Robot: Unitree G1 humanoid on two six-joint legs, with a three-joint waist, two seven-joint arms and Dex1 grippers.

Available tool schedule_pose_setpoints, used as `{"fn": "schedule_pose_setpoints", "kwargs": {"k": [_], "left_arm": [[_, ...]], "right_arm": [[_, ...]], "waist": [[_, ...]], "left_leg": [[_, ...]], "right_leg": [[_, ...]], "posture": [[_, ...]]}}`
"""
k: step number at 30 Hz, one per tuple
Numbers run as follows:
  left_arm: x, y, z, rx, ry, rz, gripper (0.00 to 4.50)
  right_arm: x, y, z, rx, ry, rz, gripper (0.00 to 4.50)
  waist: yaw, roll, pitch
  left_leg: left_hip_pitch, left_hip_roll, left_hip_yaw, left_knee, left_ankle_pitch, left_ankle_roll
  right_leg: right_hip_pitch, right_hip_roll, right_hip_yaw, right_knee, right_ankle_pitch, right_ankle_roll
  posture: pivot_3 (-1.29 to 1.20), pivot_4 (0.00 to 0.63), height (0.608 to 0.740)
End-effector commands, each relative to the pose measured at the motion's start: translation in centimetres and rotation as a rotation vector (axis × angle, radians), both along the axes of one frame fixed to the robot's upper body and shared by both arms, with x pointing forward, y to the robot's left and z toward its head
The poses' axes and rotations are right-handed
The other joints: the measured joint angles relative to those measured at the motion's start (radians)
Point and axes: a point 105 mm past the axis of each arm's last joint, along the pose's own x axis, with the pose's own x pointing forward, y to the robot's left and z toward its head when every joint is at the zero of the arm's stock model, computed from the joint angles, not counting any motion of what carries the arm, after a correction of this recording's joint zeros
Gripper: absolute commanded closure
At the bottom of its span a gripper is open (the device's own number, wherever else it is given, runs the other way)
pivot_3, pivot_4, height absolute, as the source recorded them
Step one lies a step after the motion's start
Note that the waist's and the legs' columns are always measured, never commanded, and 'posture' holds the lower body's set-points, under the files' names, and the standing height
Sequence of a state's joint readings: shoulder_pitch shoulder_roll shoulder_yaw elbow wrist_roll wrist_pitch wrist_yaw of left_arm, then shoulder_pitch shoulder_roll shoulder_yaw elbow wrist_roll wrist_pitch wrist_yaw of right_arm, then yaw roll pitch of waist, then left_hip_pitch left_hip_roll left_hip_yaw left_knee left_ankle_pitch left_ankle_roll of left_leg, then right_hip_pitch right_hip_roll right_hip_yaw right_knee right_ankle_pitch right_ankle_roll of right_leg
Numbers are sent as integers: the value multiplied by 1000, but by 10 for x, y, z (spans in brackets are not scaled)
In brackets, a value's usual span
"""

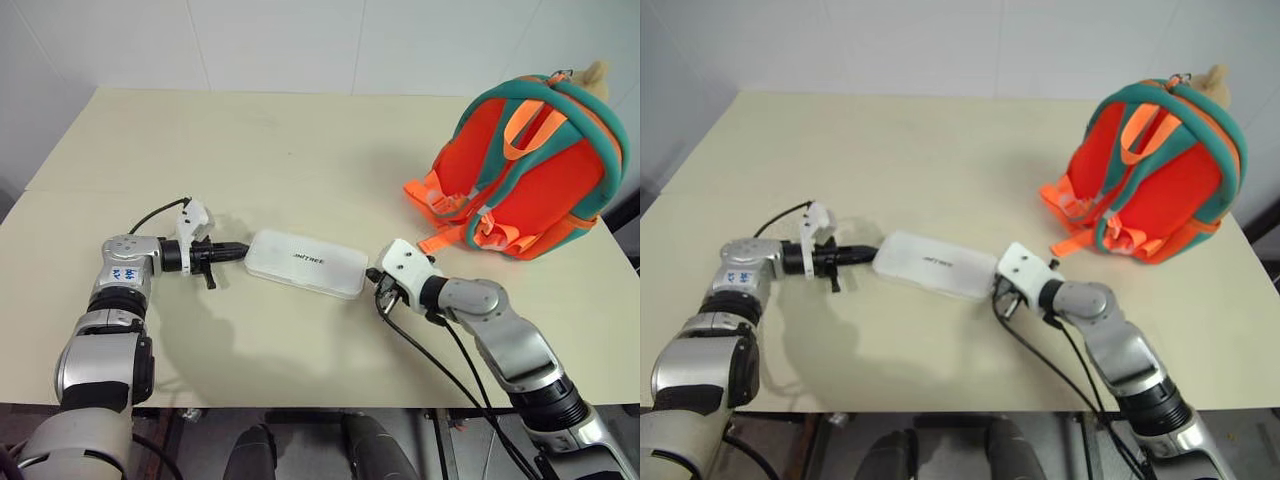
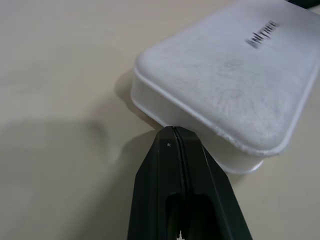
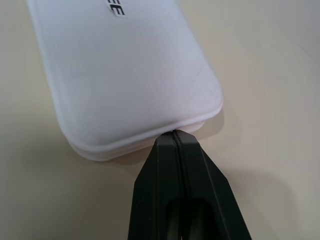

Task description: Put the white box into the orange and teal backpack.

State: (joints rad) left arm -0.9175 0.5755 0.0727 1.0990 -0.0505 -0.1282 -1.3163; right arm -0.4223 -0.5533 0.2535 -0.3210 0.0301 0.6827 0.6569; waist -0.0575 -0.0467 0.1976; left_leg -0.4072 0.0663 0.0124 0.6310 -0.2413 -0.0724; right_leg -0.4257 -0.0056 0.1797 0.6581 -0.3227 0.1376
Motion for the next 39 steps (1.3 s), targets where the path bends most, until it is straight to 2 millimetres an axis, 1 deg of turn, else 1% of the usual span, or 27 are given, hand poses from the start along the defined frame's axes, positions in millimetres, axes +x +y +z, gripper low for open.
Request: {"fn": "schedule_pose_setpoints", "kwargs": {"k": [1,9,13,16,21,25,29,32,37,39], "left_arm": [[-13,-22,-3,14,31,-151,4485],[-44,-31,-12,62,104,-257,4485],[-60,-39,-14,67,140,-302,4485],[-68,-40,-16,76,161,-315,4485],[-73,-40,-17,83,181,-312,4485],[-74,-39,-18,91,185,-304,4485],[-76,-39,-18,88,182,-299,4485],[-73,-32,-13,81,153,-260,4485],[-71,-22,0,46,112,-191,4485],[-71,-14,4,38,100,-149,4485]], "right_arm": [[-18,20,20,40,-32,147,4476],[-38,8,18,-20,46,230,4476],[-41,6,16,-25,70,247,4476],[-39,5,13,-35,73,242,4476],[-33,5,13,-32,53,224,4476],[-33,4,12,-37,57,225,4476],[-33,-1,6,-55,71,215,4476],[-32,-11,4,-67,79,177,4476],[-31,-32,-2,-91,80,115,4476],[-29,-41,-2,-101,67,90,4476]], "waist": [[0,0,0],[-3,0,0],[-4,0,0],[-3,0,0],[-3,0,0],[-3,0,0],[-3,0,0],[-2,0,0],[-2,0,0],[-2,0,0]], "left_leg": [[0,0,0,0,0,0],[0,0,-1,0,0,0],[1,0,-1,0,0,0],[1,0,-1,1,0,0],[1,0,-1,1,0,0],[1,0,-1,1,0,0],[1,0,-1,1,0,0],[1,0,-1,1,0,0],[1,0,-1,1,0,0],[1,0,-1,1,0,0]], "right_leg": [[0,0,0,0,0,0],[0,0,0,0,0,0],[1,0,0,0,0,0],[1,0,0,0,0,-1],[1,0,0,0,0,-1],[1,0,0,0,-1,-1],[1,0,0,0,-1,-1],[1,0,0,0,-1,-1],[1,-1,0,0,-1,-1],[1,-1,0,0,-1,-1]], "posture": [[0,150,740],[0,150,740],[0,150,740],[0,150,740],[0,150,740],[0,150,740],[0,150,740],[0,150,740],[0,150,740],[0,150,740]]}}
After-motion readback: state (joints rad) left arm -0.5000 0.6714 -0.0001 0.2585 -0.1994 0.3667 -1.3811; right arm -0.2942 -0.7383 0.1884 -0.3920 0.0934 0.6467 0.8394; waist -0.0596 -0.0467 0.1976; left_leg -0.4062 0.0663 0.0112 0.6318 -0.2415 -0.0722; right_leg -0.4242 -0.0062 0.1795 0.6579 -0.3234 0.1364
